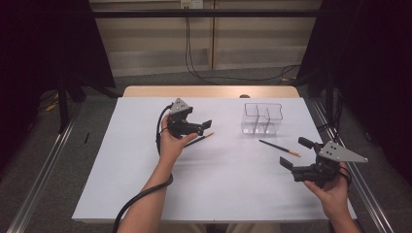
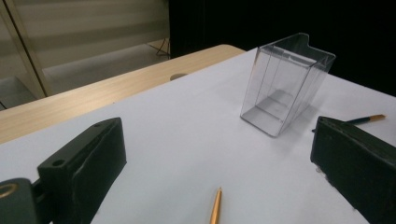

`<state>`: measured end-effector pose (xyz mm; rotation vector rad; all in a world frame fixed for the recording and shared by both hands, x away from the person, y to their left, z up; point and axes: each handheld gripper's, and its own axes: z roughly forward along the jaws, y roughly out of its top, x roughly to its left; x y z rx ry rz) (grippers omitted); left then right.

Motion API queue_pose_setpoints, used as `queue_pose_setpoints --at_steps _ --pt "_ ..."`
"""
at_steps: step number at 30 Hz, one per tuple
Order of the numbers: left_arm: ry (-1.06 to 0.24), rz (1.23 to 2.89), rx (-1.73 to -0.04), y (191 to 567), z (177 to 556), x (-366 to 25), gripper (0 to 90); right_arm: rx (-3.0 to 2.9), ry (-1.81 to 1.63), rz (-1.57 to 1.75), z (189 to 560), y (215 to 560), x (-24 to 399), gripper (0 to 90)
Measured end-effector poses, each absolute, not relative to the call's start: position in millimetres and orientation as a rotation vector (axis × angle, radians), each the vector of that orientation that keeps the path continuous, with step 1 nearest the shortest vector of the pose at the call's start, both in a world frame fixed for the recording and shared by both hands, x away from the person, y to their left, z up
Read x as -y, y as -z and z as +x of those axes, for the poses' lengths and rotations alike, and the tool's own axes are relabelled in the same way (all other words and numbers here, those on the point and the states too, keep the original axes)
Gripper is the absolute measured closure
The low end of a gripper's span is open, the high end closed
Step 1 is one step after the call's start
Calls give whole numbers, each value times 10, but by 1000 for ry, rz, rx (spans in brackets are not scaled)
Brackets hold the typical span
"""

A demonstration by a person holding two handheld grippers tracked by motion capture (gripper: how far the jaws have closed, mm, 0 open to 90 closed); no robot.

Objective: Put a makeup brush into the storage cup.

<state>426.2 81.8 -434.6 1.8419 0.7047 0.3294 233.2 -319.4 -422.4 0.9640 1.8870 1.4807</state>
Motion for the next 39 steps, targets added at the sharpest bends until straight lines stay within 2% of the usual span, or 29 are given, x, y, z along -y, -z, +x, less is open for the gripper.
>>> queue_pose_setpoints --at_steps 12,39 --pt "-290 2047 -736 4281 4354 -778 32 -1893 -1476 971 2333 4230 3198 13" --pt "-212 2297 -739 4152 4465 -630 42 -1904 -1477 966 2331 4237 3184 13"
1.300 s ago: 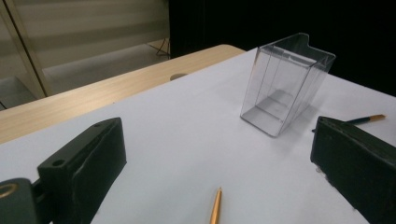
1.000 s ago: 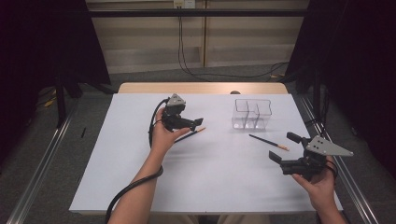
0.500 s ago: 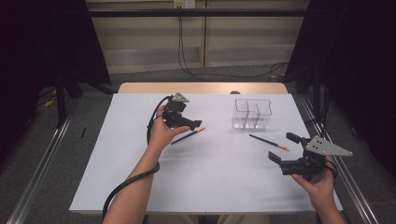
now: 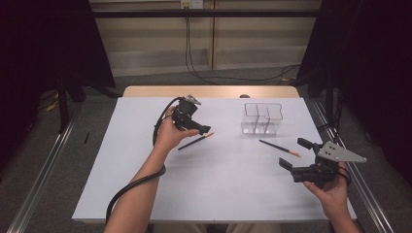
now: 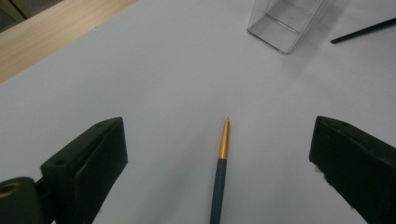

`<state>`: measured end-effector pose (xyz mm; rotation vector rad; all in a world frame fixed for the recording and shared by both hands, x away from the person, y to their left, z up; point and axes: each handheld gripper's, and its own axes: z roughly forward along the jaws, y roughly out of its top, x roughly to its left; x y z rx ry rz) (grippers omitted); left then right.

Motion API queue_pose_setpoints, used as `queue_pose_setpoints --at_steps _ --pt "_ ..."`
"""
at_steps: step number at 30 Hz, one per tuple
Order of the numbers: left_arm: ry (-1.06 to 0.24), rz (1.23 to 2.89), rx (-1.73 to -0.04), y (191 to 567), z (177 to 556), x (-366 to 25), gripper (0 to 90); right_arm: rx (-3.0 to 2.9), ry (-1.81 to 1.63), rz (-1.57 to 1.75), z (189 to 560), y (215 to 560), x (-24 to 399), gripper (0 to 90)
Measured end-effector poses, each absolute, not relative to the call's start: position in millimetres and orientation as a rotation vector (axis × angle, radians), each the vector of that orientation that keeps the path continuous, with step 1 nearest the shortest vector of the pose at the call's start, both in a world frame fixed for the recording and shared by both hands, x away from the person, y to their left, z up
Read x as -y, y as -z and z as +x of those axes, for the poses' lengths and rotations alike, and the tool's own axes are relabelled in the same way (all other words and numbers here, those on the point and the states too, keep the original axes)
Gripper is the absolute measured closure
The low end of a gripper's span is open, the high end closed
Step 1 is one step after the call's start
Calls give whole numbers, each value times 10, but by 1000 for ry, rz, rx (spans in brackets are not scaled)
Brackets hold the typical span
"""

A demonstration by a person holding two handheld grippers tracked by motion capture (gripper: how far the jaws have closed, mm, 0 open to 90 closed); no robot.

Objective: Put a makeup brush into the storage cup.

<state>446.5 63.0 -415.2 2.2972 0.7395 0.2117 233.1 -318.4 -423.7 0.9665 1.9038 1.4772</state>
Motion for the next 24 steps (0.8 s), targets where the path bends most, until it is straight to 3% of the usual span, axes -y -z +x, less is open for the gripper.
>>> queue_pose_setpoints --at_steps 24 --pt "-115 2515 -732 4207 4516 -467 60 -1899 -1483 954 2317 4223 3186 15"
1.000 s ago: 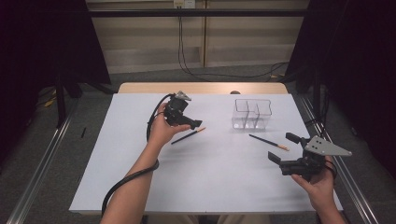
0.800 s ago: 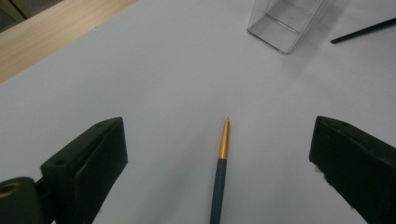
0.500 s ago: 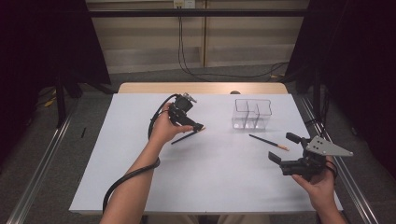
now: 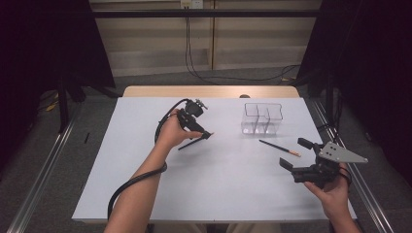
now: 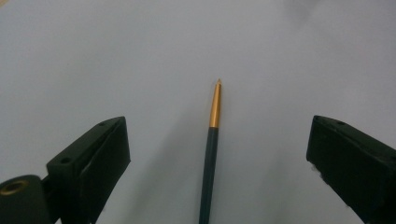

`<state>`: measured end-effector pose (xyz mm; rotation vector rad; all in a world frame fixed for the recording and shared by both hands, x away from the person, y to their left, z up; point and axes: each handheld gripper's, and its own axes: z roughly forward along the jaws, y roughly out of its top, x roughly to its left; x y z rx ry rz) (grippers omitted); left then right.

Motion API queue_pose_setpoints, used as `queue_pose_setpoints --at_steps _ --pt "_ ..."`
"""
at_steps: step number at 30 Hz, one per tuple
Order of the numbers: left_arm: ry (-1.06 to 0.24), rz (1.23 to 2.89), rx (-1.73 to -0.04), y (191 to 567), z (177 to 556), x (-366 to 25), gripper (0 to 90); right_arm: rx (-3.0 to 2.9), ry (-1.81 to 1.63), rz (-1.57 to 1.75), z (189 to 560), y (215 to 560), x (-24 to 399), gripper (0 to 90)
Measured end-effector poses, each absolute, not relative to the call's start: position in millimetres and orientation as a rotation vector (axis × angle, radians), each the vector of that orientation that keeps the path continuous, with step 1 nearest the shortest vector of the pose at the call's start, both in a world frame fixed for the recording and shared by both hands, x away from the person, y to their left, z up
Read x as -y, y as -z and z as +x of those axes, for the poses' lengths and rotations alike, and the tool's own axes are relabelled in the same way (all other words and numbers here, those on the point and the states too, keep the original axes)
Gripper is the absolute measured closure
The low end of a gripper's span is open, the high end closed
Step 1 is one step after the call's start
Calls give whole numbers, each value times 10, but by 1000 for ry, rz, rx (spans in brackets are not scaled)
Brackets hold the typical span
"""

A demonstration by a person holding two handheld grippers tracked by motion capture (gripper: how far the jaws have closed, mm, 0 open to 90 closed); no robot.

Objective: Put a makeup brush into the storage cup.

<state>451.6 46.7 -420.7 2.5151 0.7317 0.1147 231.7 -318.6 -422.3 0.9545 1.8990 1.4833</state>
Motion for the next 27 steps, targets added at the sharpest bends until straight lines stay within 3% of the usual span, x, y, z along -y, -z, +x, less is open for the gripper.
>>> queue_pose_setpoints --at_steps 16,27 --pt "-64 2691 -702 4307 4538 -407 119 -1896 -1483 956 2315 4224 3201 16" --pt "-14 2750 -684 4316 4566 -429 270 -1899 -1478 955 2313 4223 3199 16"
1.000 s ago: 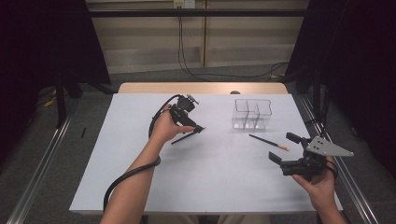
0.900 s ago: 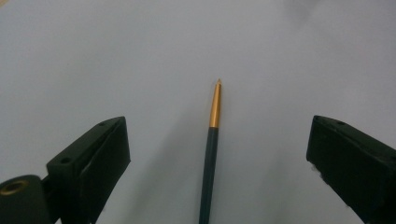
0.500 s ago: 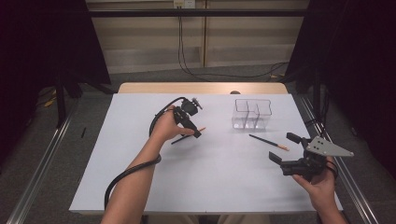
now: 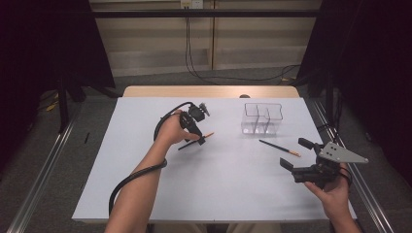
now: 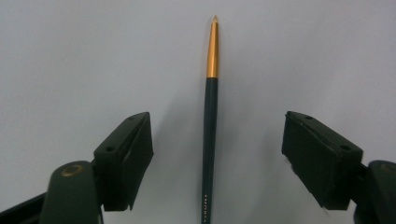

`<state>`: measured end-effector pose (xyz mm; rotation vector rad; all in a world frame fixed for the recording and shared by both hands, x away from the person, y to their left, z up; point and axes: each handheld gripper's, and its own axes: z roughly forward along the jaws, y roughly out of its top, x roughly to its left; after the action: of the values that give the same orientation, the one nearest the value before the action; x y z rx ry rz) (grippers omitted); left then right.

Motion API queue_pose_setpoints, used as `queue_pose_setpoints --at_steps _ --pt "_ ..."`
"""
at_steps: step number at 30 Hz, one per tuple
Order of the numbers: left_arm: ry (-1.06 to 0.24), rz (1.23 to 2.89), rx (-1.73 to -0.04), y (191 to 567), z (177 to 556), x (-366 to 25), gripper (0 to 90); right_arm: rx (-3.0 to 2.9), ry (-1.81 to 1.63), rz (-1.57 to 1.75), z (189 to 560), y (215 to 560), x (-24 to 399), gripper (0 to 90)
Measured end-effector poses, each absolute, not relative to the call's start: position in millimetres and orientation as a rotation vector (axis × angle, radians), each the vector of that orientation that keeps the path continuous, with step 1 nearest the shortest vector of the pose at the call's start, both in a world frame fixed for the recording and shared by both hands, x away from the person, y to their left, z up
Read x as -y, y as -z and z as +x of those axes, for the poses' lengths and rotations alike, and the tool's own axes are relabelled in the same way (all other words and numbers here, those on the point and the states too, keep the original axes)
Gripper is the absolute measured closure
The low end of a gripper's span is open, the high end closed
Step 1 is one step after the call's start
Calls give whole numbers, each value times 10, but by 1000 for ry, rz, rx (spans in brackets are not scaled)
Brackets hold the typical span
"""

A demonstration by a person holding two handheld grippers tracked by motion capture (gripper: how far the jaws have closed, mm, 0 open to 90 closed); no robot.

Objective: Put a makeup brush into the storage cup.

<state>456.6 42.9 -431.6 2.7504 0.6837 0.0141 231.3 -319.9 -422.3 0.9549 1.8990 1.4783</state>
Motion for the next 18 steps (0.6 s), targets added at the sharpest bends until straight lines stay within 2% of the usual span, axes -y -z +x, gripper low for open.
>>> queue_pose_setpoints --at_steps 10,15,18 --pt "32 2774 -684 4363 4560 -443 427 -1897 -1480 955 2310 4223 3206 16" --pt "14 2811 -633 4362 4568 -431 438 -1896 -1476 958 2310 4224 3211 16" --pt "23 2799 -645 4363 4570 -430 473 -1898 -1475 960 2308 4224 3213 16"
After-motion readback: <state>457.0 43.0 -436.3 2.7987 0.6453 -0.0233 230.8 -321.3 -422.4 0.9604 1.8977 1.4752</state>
